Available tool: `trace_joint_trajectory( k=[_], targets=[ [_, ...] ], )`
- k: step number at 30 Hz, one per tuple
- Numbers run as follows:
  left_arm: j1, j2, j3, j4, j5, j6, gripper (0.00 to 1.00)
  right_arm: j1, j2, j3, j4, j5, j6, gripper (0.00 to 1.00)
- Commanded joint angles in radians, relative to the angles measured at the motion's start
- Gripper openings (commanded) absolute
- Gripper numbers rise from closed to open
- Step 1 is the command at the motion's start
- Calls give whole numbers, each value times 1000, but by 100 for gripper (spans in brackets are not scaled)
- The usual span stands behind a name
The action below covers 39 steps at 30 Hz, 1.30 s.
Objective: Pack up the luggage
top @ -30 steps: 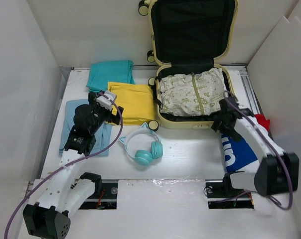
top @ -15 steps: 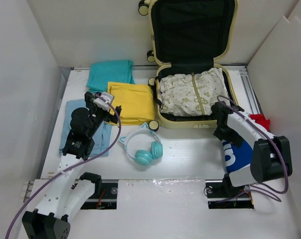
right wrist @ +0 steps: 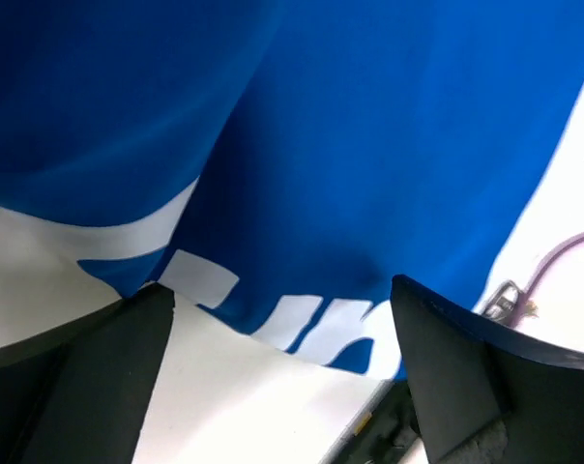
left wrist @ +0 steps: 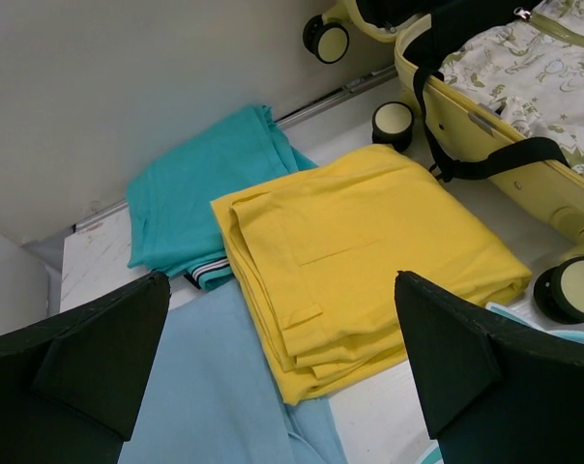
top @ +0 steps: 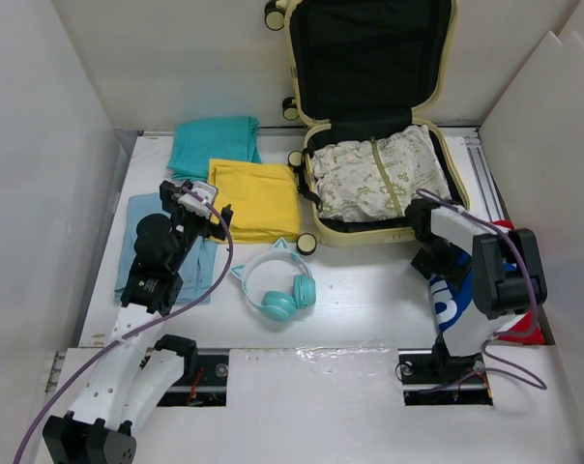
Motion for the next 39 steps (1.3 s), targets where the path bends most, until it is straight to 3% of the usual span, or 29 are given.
trace_joint_trajectory(
  k=[1,4,5,8,9,10,15,18,24,25,26,28,29,30,31,33,37,39],
  targets=[
    [-6,-16,-4,60,-20,10,100,32,134,35,52,-69,-36,99],
    [-6,-16,6,60,-29,20,100,63,158,45,51,-78,1,86],
    [-6,-16,6,51,-40,20,100,72,158,45,51,-78,1,72],
    [-6,-16,6,51,-49,30,100,109,127,34,61,-78,19,47],
    [-6,-16,6,51,-49,30,100,121,118,34,52,-78,29,31],
    [-6,-16,6,51,-49,30,100,146,118,34,51,-58,29,21],
    [-6,-16,6,51,-49,40,100,212,41,52,73,-48,-69,11],
    [-6,-16,6,51,-49,49,100,265,-43,37,180,-155,-129,0],
    [-6,-16,15,51,-49,58,100,409,-108,-6,304,-394,-8,0],
    [-6,-16,15,51,-49,58,100,431,-83,5,320,-412,6,3],
    [-6,-16,15,51,-49,58,100,451,-66,15,341,-438,-13,19],
    [-6,-16,15,42,-49,58,100,515,-19,95,360,-523,-81,37],
    [-6,-16,15,31,-49,67,100,540,24,130,326,-523,-136,67],
    [-6,-16,15,31,-49,67,100,563,33,161,300,-523,-164,81],
    [-6,-16,15,31,-49,67,100,606,33,183,273,-506,-177,88],
    [-6,-16,24,31,-40,67,100,632,-70,193,214,-470,-189,100],
    [-6,-7,24,22,-40,67,100,592,-342,151,124,-443,-198,100],
    [-6,-7,24,22,-31,76,100,465,-521,87,69,-466,-198,100]
  ],
)
